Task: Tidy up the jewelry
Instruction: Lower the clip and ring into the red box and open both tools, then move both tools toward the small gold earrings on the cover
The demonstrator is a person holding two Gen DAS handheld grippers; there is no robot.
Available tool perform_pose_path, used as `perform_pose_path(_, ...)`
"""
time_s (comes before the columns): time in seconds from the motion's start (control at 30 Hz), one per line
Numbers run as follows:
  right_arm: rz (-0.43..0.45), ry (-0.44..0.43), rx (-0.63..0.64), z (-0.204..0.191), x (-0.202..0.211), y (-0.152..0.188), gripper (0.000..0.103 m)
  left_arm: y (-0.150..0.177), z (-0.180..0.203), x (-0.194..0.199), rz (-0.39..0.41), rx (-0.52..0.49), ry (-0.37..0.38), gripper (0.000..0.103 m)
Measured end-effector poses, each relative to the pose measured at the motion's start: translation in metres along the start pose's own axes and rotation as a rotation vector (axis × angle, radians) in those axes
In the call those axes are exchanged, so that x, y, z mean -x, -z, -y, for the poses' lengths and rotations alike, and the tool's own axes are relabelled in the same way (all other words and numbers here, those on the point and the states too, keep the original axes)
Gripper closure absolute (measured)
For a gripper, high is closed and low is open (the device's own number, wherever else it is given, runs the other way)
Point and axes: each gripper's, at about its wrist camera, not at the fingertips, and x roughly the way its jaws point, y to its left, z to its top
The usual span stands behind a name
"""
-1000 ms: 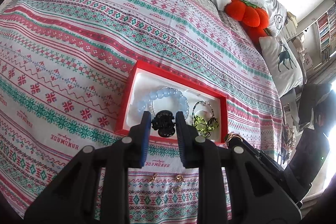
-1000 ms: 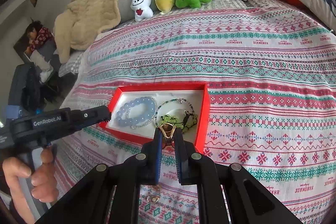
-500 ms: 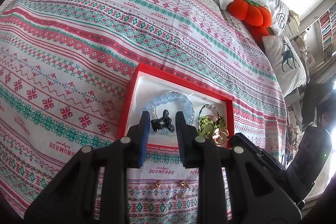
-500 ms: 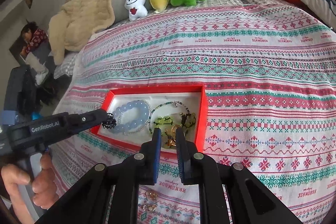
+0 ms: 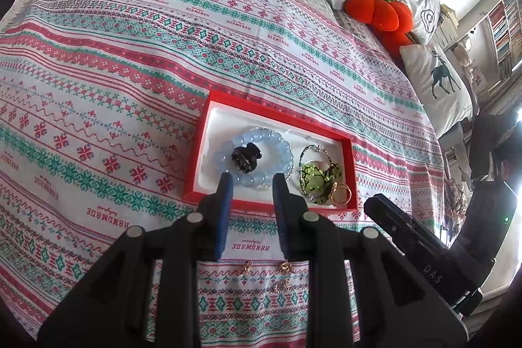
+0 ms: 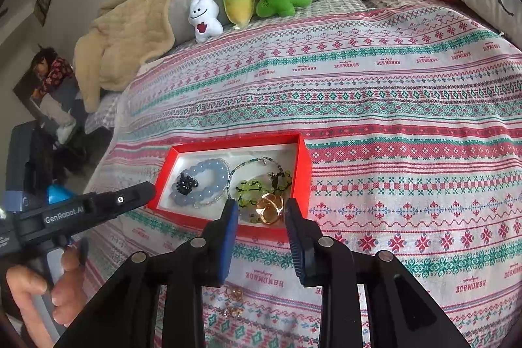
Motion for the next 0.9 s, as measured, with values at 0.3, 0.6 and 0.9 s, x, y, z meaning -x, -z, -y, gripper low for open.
perform_pose_path(0.3,-0.037,0.002,0.059,-0.013,-0.002,0.012,0.071,0.011,0.004,0.005,-0.024,-0.052,-0.022,0.077)
perform_pose_path(0.6,-0.075,0.006,0.086,-0.016,-0.007,0.018,0.071,0.029,0.009,-0.007,-0.105,-0.119,-0.057,0.077)
perform_pose_path(0.9,-0.229,0.011,0.224,-0.036,-0.034,0.040,0.071,0.041,0.012,-0.014,-0.168,-0.134,-0.073,0.077)
